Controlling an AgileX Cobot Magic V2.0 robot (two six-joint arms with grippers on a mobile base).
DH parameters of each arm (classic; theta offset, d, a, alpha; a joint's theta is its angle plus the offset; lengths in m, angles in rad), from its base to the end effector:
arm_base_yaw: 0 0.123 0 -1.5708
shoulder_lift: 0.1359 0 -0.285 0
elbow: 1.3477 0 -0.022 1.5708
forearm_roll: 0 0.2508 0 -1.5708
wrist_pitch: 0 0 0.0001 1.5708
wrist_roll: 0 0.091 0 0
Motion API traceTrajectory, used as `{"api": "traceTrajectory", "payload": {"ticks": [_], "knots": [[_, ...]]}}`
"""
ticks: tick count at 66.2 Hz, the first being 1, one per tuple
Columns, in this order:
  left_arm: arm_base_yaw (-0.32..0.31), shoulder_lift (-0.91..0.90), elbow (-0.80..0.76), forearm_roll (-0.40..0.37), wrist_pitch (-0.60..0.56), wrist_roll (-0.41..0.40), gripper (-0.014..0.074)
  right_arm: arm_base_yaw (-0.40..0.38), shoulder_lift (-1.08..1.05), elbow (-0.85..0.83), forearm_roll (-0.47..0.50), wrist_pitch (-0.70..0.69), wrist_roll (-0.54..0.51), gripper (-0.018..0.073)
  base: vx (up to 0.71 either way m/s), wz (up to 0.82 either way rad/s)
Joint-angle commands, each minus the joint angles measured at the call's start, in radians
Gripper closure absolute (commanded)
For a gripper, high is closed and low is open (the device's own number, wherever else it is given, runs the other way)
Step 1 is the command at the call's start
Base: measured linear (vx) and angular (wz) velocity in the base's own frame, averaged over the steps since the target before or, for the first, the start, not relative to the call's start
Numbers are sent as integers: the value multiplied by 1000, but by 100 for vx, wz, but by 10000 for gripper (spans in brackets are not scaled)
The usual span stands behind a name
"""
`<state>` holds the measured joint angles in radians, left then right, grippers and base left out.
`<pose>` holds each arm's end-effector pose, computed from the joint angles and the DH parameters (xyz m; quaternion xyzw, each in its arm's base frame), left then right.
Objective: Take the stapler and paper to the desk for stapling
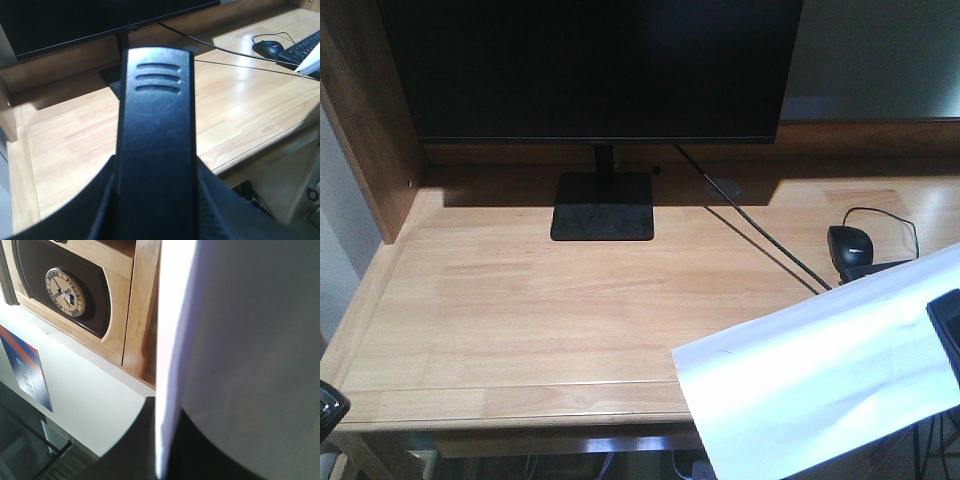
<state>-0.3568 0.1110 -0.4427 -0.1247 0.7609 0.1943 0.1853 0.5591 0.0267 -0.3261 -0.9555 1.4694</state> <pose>0.0247 -0.0176 0.2846 0.2102 0.7881 -0.1076 0.5685 0.0858 0.0403 0.2415 0.1826 0.5148 0.6102 0.5739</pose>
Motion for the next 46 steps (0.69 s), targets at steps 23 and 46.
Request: {"api": "traceTrajectory", "payload": {"ticks": [23, 46], "knots": [[-3, 11, -28, -14, -118, -2, 603, -1, 1, 4, 9, -67, -7, 564, 0, 0], [-3, 11, -24, -30, -125, -2, 603, -1, 1, 4, 9, -67, -7, 564, 0, 0]]}}
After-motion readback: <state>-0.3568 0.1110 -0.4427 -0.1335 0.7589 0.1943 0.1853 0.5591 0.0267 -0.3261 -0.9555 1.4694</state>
